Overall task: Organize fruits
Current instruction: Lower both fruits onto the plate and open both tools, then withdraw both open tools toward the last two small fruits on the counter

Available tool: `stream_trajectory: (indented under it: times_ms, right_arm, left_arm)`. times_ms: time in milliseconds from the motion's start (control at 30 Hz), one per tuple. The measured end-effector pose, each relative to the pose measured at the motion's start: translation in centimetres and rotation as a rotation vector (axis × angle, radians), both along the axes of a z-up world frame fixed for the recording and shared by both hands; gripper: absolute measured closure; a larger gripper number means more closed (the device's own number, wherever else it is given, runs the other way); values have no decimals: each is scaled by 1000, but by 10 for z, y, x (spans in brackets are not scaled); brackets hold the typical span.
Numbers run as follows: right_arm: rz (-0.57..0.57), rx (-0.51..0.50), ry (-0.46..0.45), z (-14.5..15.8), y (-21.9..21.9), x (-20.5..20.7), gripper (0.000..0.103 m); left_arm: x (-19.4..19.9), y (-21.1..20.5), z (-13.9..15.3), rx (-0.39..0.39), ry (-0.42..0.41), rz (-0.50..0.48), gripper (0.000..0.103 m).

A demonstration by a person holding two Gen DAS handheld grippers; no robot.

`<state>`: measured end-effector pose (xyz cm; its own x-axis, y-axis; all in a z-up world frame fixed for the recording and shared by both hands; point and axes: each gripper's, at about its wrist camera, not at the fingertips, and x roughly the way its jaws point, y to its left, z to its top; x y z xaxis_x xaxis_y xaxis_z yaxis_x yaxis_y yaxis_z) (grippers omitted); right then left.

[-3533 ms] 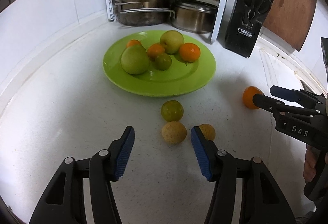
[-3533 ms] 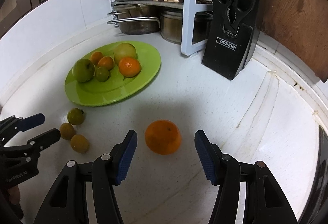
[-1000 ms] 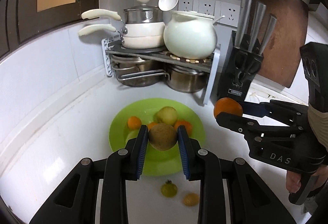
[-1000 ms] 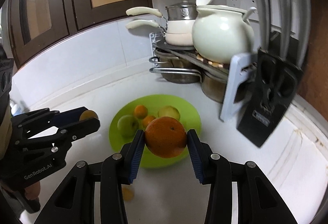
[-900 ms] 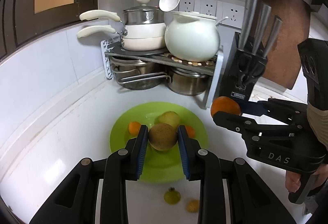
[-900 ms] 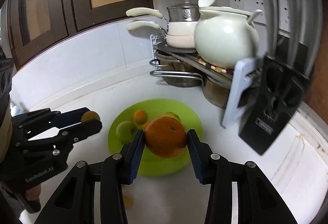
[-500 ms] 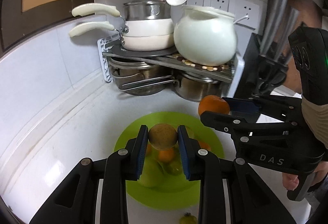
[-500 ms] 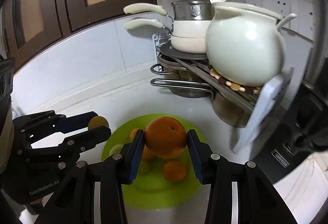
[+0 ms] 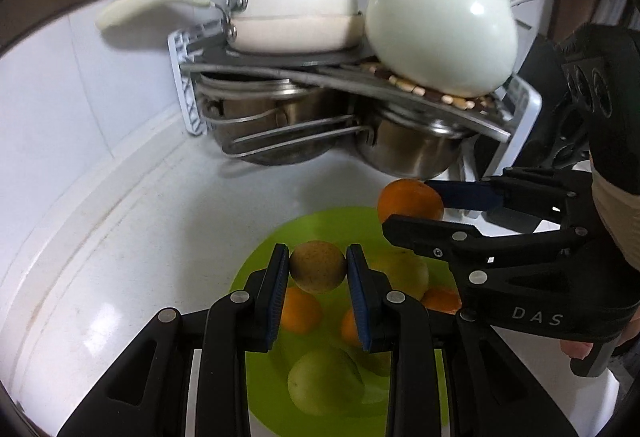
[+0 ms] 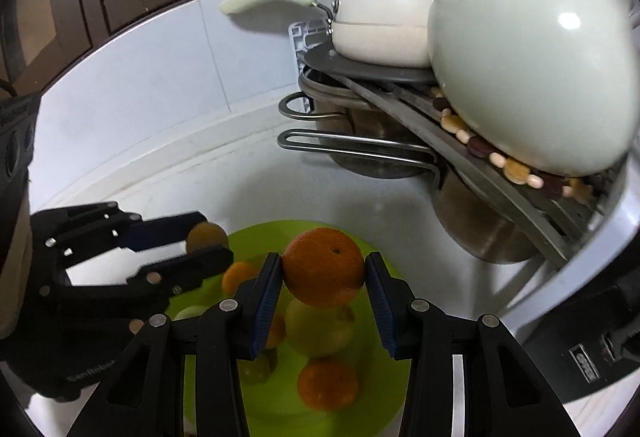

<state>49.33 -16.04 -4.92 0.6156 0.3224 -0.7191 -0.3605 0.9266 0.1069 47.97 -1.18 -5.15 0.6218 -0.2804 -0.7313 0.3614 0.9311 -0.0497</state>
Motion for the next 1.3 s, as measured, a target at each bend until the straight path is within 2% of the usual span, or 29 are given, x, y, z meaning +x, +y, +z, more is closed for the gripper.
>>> stream_trajectory:
  times_ms: [233, 533, 667, 900, 1200, 1300]
  right_arm:
    - [1, 4, 21, -7, -1, 14, 59]
    - [5, 7, 26, -9, -2, 13, 59]
    - [2, 0, 4, -4, -2, 5, 55]
    - [9, -3, -37, 11, 1, -18, 54]
    - [7, -15, -114, 37, 4, -63, 54]
    - [3, -14, -143, 45, 4, -78, 50]
  left_arm:
    - [11, 1, -14, 2, 35, 9, 73]
    - [4, 5, -12, 35, 34, 63, 68]
    - [-6, 10, -4, 24, 14, 92, 65]
    - [-28, 13, 17, 23, -41, 123, 57]
    - [-68, 19, 44, -6, -109, 141, 55]
    - [-83, 20, 53, -11, -134, 139, 52]
